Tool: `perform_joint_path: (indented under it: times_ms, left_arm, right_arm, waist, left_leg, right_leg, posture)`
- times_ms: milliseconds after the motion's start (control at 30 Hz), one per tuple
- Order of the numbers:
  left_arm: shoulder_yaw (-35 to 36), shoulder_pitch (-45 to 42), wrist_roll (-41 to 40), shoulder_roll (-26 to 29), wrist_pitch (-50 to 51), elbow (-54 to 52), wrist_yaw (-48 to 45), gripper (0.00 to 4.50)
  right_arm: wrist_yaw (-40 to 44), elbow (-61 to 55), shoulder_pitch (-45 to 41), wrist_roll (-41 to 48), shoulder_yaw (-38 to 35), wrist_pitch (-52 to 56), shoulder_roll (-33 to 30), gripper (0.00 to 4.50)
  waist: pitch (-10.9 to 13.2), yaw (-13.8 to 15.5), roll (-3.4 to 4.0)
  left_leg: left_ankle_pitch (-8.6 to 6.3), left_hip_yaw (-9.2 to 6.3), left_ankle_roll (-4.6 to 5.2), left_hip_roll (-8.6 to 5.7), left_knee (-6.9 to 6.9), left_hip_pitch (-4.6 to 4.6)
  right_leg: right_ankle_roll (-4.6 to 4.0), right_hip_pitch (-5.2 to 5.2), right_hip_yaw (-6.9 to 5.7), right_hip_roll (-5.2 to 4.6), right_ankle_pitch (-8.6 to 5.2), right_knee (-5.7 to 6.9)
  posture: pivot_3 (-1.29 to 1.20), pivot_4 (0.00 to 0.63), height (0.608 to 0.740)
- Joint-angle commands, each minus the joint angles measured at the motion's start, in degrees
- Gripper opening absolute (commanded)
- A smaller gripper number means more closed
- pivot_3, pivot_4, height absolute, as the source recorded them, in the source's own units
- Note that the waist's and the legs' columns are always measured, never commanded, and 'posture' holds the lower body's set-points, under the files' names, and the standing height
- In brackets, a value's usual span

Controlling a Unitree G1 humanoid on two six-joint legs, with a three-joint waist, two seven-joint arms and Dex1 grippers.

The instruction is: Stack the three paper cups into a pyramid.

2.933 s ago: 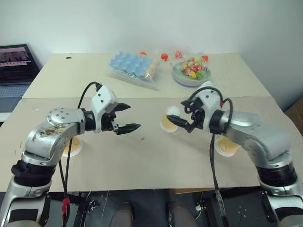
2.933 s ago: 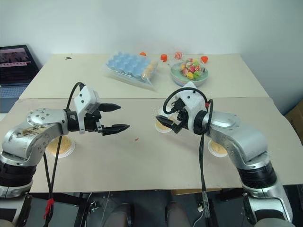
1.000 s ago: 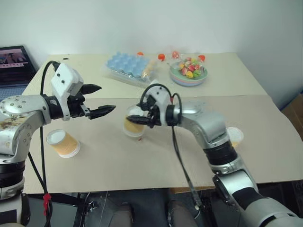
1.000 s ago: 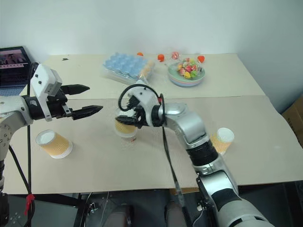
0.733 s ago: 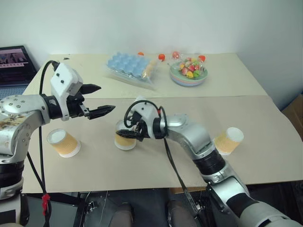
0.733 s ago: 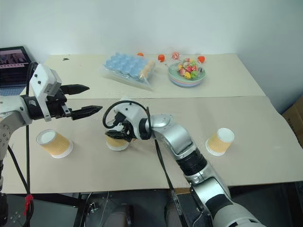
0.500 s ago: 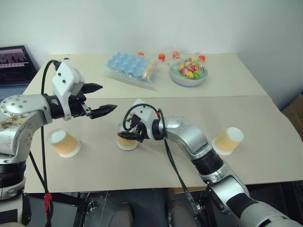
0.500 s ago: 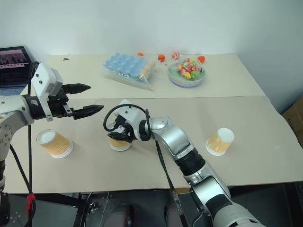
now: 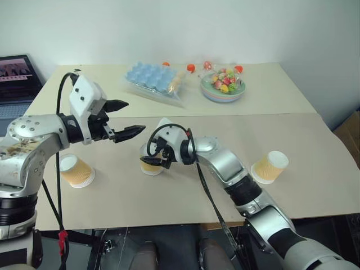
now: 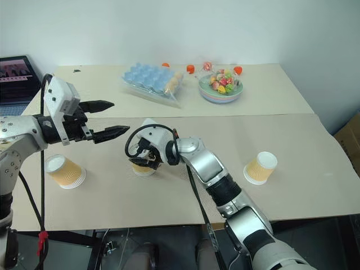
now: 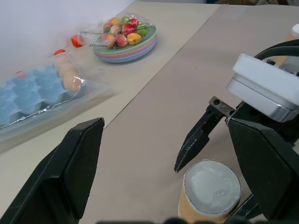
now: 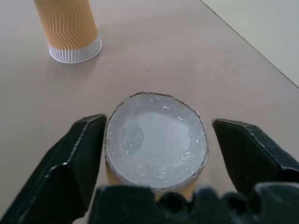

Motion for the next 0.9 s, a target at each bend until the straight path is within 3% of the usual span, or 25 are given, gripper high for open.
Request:
perform_joint_path:
  times_ms: [33, 300, 433, 633, 733, 900]
  left_arm:
    - [0.5, -0.7, -1.2, 0.8, 0.3, -1.4, -1.1, 4.50]
    - [1.8, 0.9, -4.6, 4.8, 0.6, -2.8, -8.1, 4.50]
    - [6.2, 7.4, -4.9, 9.9, -1.0, -4.2, -13.0, 4.50]
    - [9.9, 14.0, -1.1, 13.1, -6.1, -2.5, -15.1, 4.50]
    - [13.7, 15.4, -1.0, 12.9, -9.9, 1.7, -17.1, 4.50]
    - [15.3, 17.5, 0.0, 12.2, -15.5, 4.8, -20.2, 4.50]
  right_arm:
    - [0.4, -3.9, -1.5, 2.1, -3.3, 0.6, 0.7, 4.48]
    - [1.7, -14.8, 1.3, 13.5, -13.2, 16.3, -3.0, 4.48]
    - [4.7, -19.9, 6.2, 17.7, -19.4, 21.5, -13.4, 4.48]
    - [7.7, -19.7, 8.3, 20.5, -24.9, 22.0, -23.8, 4.48]
    - [11.1, -19.7, 11.6, 20.9, -29.2, 19.6, -32.0, 4.48]
    - [11.9, -21.1, 15.8, 21.8, -34.4, 17.5, -38.3, 4.48]
  waist:
    - [0.0, 0.0, 0.00]
    - [0.0, 0.0, 0.00]
    - [0.0, 0.2, 0.01]
    - [0.0, -0.3, -0.01]
    - [0.1, 0.0, 0.00]
    - [0.1, 0.1, 0.00]
  left_leg:
    - [0.00, 0.00, 0.00, 0.00, 0.00, 0.00]
    - [0.00, -0.01, 0.00, 0.01, -0.01, -0.01]
    - [0.00, 0.00, 0.00, 0.00, -0.02, -0.02]
    - [0.00, 0.08, 0.00, 0.05, -0.07, 0.09]
    - [0.00, 0.08, 0.01, 0.03, -0.13, 0.11]
    - [-0.03, 0.10, 0.04, 0.04, -0.13, 0.06]
  right_leg:
    - [0.00, 0.00, 0.00, 0.00, 0.00, 0.00]
    - [0.00, 0.01, -0.01, 0.00, 0.00, -0.03]
    - [-0.02, 0.02, -0.01, -0.01, -0.02, -0.06]
    - [-0.06, 0.02, 0.02, 0.02, -0.05, -0.04]
    - [-0.12, 0.03, 0.02, 0.01, -0.11, -0.04]
    - [-0.12, 0.04, 0.01, 0.00, -0.15, -0.13]
  posture:
    - [0.00, 0.150, 0.740]
    - [0.00, 0.150, 0.740]
    - [0.00, 0.150, 0.740]
    - [0.00, 0.150, 0.740]
    - [0.00, 0.150, 0.740]
    - [0.00, 0.150, 0.740]
